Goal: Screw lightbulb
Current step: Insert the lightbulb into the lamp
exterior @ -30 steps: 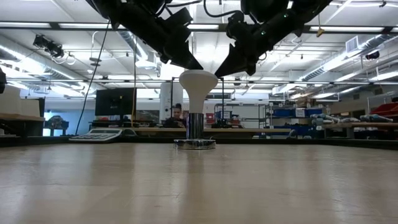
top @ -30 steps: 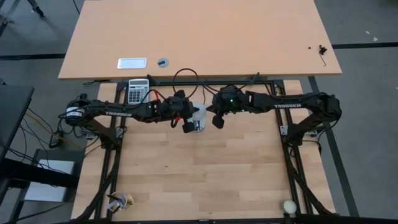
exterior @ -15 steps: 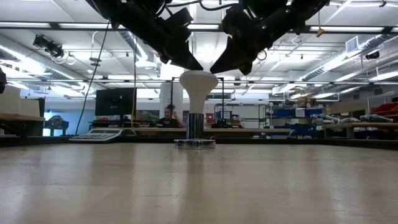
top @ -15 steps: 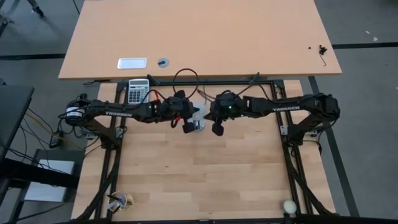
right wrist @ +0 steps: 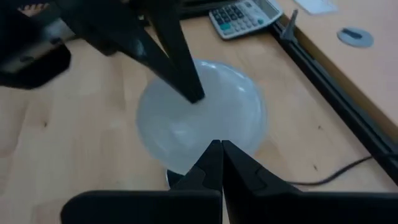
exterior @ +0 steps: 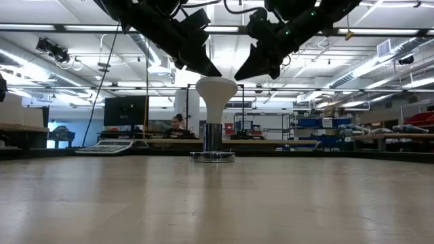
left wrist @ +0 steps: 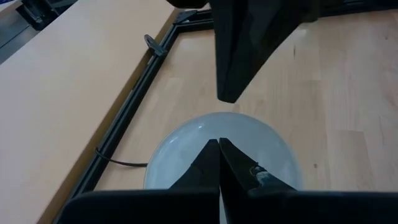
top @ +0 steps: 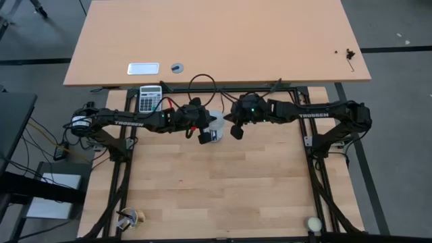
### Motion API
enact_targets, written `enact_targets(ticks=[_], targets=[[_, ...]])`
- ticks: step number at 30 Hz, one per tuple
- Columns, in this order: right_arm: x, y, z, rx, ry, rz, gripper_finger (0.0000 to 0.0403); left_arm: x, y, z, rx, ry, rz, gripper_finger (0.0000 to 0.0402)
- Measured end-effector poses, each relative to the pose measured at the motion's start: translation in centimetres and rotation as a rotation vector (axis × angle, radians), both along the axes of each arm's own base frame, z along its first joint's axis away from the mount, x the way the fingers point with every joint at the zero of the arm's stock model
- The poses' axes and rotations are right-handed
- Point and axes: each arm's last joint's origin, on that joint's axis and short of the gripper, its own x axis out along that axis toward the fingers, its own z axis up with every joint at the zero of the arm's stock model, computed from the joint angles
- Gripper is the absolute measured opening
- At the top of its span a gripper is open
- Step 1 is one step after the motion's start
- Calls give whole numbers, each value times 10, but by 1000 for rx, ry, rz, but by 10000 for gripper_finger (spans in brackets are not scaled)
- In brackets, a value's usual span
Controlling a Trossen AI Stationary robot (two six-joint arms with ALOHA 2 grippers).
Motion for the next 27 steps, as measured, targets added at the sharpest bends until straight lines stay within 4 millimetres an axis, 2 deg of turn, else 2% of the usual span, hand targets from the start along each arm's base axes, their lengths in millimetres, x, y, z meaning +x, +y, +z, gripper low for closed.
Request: enact_targets(ticks=[15,22,27], targets=[[4,-2,-7,29,15,26,9,0,0,0,1,0,-1,0],[7,7,-8,47,8,66,9,0,0,-1,-1,6,-5,0],[12,19,-7,88,-35,175,9,1,0,1,3,-10,0,0]])
